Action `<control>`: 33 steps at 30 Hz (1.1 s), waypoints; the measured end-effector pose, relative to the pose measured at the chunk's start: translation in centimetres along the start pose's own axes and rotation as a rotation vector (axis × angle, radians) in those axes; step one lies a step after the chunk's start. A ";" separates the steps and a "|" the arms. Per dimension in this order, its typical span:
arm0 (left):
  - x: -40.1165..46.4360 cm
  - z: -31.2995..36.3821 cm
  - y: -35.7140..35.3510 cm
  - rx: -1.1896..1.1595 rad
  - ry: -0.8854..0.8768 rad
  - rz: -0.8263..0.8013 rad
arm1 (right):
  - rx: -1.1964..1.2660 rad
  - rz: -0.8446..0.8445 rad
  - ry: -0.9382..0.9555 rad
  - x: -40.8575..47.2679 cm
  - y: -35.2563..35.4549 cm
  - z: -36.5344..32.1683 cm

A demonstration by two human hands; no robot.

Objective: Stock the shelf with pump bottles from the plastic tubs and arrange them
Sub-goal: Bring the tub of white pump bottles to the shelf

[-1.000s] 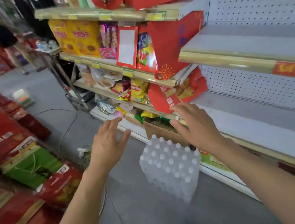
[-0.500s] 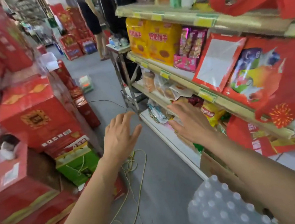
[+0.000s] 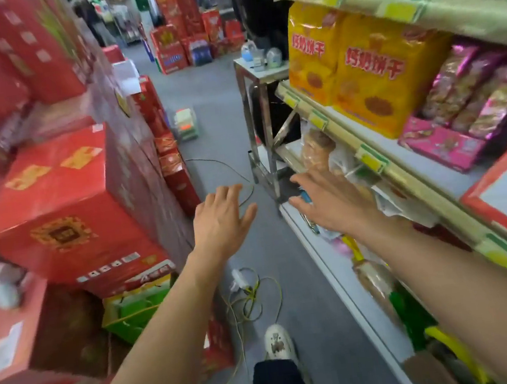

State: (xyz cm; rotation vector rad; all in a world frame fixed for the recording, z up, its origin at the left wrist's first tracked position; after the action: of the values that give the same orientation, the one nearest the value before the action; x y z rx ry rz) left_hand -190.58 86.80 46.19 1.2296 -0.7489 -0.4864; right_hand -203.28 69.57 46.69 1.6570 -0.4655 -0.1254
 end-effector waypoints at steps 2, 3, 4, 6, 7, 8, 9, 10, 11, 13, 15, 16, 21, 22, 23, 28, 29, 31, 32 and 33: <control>4.9 -2.3 -1.7 0.010 0.028 -0.015 | -0.020 -0.017 0.019 5.9 -1.6 1.0; 7.5 -3.6 -2.5 0.016 0.047 -0.027 | -0.040 -0.020 0.028 9.1 -2.3 1.3; 10.2 -5.0 -3.2 0.013 0.075 -0.046 | -0.049 -0.024 0.032 12.2 -2.9 1.5; 15.2 -7.8 -4.4 0.009 0.146 -0.104 | 0.007 -0.066 0.040 18.3 -4.3 1.6; 17.4 -9.0 -5.0 0.020 0.166 -0.131 | 0.054 -0.095 0.048 21.0 -5.1 1.6; 19.5 -10.1 -5.5 0.029 0.175 -0.150 | 0.089 -0.113 0.057 23.5 -5.9 1.7; 21.6 -11.1 -6.1 0.029 0.182 -0.165 | 0.106 -0.122 0.063 25.9 -6.5 1.8; 23.6 -12.0 -6.5 0.022 0.193 -0.172 | 0.112 -0.127 0.068 28.2 -7.2 2.0; 25.5 -12.8 -6.9 0.014 0.205 -0.174 | 0.114 -0.126 0.070 30.4 -7.6 2.2; 29.1 -14.1 -7.7 0.004 0.226 -0.185 | 0.127 -0.137 0.062 34.4 -8.3 2.5; 32.7 -15.3 -8.2 -0.004 0.239 -0.183 | 0.138 -0.149 0.075 38.5 -8.9 2.8; 34.5 -16.0 -8.4 -0.003 0.232 -0.165 | 0.140 -0.144 0.087 40.6 -9.2 2.9; 44.6 -20.3 -9.2 0.032 0.209 -0.010 | 0.122 -0.093 0.148 52.4 -10.5 4.0; 46.7 -21.2 -9.5 0.032 0.219 0.010 | 0.114 -0.095 0.157 54.8 -10.8 4.3; 48.8 -22.0 -9.9 0.029 0.228 0.026 | 0.104 -0.100 0.162 57.3 -11.3 4.6; 58.8 -25.2 -12.6 0.010 0.322 -0.013 | 0.108 -0.155 0.157 69.1 -13.6 6.7; 60.6 -26.0 -13.1 0.026 0.340 -0.030 | 0.120 -0.182 0.160 71.2 -14.1 7.2; 64.0 -27.6 -13.9 0.048 0.374 -0.033 | 0.140 -0.229 0.179 75.4 -15.1 7.8; 65.6 -28.4 -14.2 0.043 0.387 -0.034 | 0.157 -0.248 0.183 77.5 -15.5 8.0; 67.0 -29.1 -14.4 0.037 0.395 -0.034 | 0.172 -0.262 0.185 79.3 -15.8 8.0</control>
State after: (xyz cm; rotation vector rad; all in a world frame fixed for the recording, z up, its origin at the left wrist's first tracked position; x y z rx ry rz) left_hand -123.24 55.15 44.58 1.3235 -0.4024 -0.2451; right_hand -130.28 33.90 44.89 1.8743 -0.1200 -0.1262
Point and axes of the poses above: each hand's wrist, its own x-axis towards the middle knuckle, its own y-axis out of the back of the hand, z = x × y, the point moved 2 cm from there along x, towards the middle knuckle, and after that the axes turned 2 degrees about y, right-handed, at the moved point
